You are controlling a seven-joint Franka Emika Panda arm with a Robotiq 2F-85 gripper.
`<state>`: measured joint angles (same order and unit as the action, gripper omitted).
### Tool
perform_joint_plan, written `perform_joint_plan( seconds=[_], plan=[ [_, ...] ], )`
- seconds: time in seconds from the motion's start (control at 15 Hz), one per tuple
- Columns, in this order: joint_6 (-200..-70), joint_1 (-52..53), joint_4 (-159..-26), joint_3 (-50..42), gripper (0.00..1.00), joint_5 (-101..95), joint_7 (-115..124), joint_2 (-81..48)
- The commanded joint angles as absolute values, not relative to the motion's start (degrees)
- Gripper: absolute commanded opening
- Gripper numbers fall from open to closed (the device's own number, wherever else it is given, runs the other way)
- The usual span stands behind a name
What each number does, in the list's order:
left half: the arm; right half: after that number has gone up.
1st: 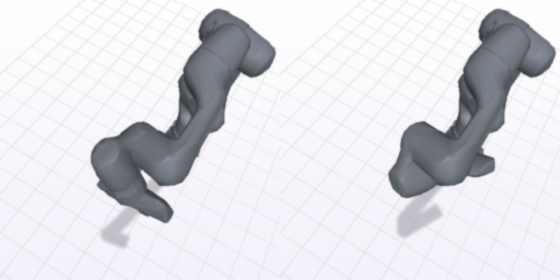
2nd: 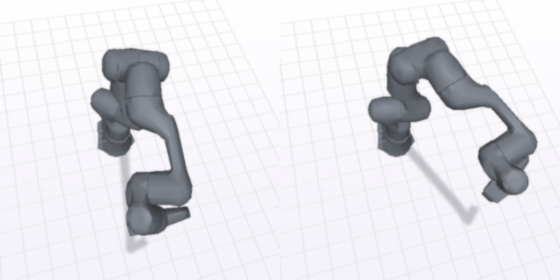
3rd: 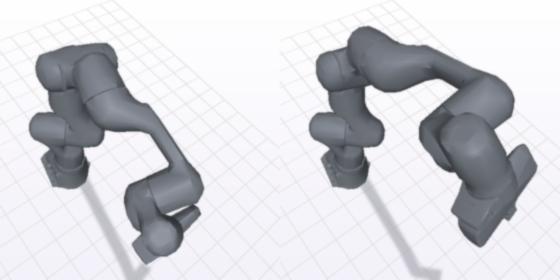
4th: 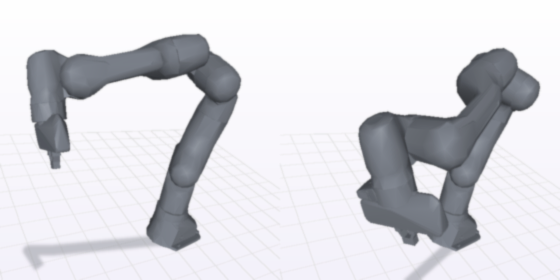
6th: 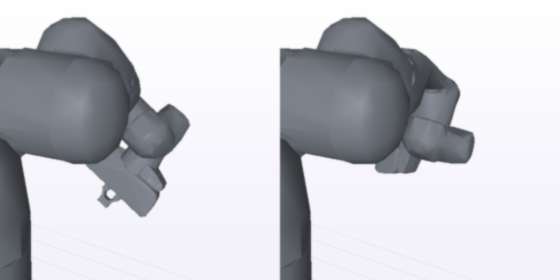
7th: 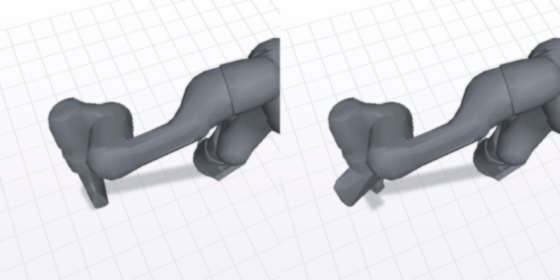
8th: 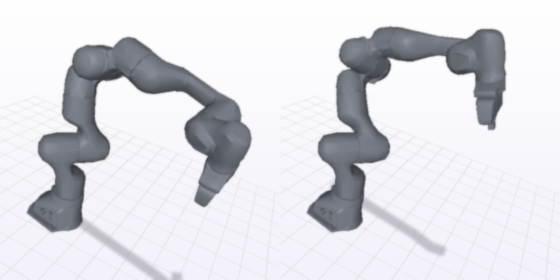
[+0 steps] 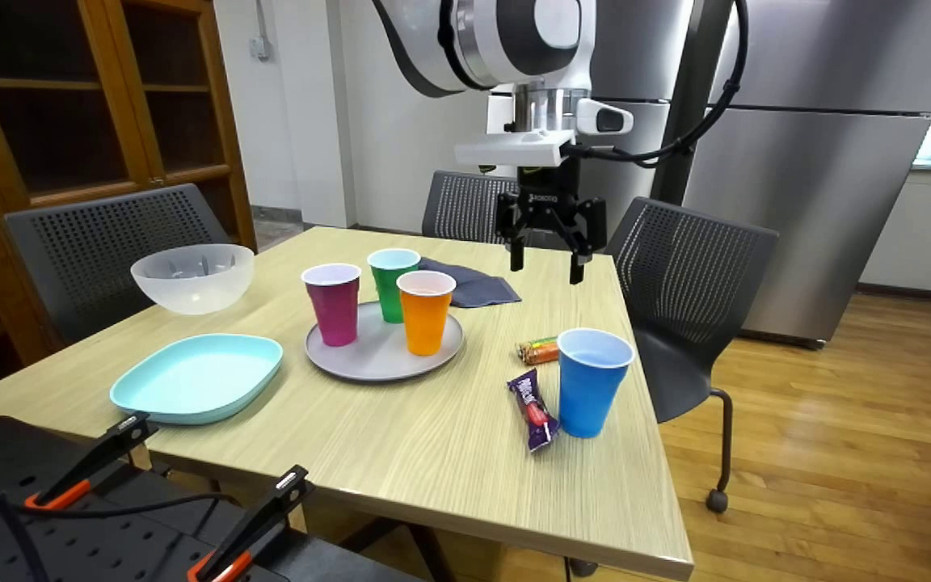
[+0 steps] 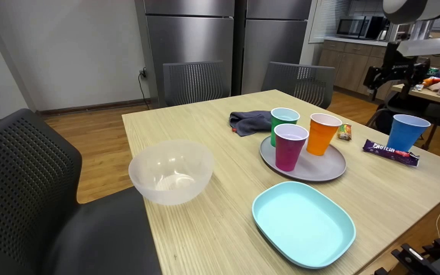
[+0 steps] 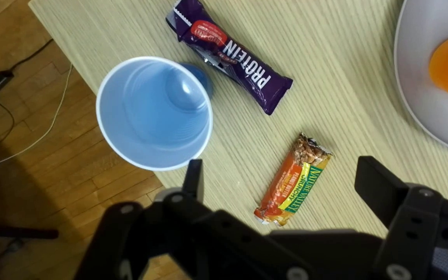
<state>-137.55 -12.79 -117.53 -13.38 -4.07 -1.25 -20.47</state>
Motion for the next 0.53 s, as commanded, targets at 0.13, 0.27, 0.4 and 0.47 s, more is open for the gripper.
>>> perform_joint_plan(
  seconds=[0.13,0.27,0.4,0.47],
  plan=[
    [-137.39,-13.03,-117.04,-13.05,1.00,-4.21,-1.16,-20.73],
    [-137.37,-13.03,-116.95,-13.05,1.00,-4.21,-1.16,-20.74],
    [-137.36,-13.03,-116.91,-13.05,1.00,-4.21,-1.16,-20.74],
    [-137.98,-13.45,-117.38,-13.04,1.00,-3.89,-1.86,-20.35]
  ],
)
